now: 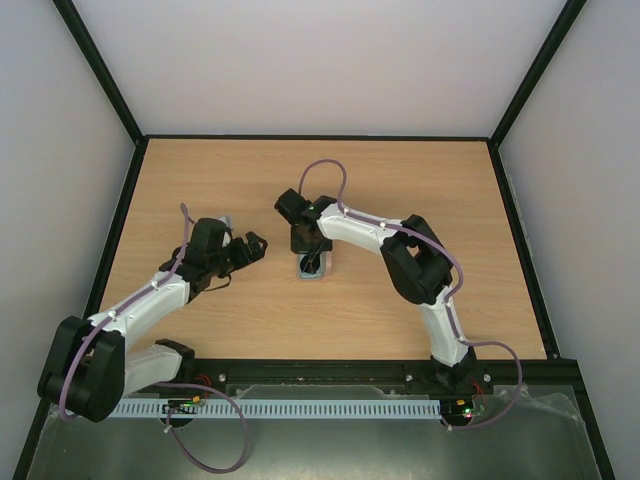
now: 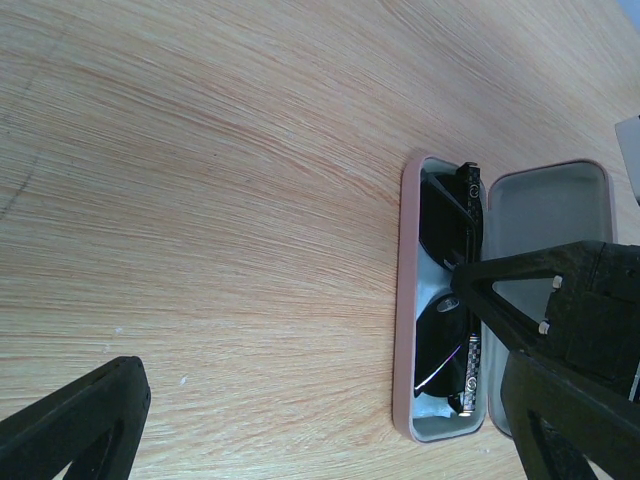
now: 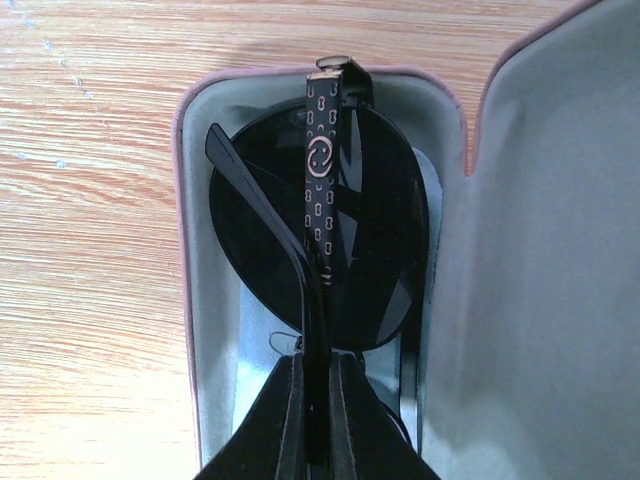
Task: Organize the sunglasses
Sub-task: Place the sunglasses in the sunglasses case, then close the sunglasses case at the center of the board.
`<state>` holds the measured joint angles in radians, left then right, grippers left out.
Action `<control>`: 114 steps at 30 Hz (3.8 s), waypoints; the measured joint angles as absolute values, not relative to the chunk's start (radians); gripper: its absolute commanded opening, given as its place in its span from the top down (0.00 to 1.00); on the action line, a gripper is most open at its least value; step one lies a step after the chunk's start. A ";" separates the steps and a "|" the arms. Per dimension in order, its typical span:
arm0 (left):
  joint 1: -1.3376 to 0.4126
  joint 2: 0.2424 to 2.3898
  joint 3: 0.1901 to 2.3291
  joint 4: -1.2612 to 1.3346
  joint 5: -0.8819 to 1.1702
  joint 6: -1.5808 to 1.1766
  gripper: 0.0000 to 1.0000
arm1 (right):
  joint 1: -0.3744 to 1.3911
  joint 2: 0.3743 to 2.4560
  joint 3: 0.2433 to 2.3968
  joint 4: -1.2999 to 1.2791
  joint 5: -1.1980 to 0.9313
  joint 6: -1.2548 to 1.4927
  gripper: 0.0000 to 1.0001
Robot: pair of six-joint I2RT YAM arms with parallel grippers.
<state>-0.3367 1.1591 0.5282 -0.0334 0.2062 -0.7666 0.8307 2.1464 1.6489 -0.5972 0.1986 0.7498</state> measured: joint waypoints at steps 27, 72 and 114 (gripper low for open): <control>-0.337 1.159 0.528 -0.037 0.206 -0.766 0.01 | 0.834 2.143 1.654 -0.628 0.230 0.759 0.73; -0.337 1.155 0.556 -0.112 0.222 -0.736 0.01 | 0.490 1.443 1.084 -0.400 -0.208 0.655 0.96; -0.460 1.695 0.720 0.186 0.245 -0.781 0.76 | 0.464 1.739 1.137 -0.152 -0.441 0.641 0.91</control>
<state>-0.4603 1.6947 0.7200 0.1864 0.2451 -0.7807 0.4641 1.7393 1.1366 -0.1524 -0.4408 0.6407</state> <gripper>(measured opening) 0.253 0.086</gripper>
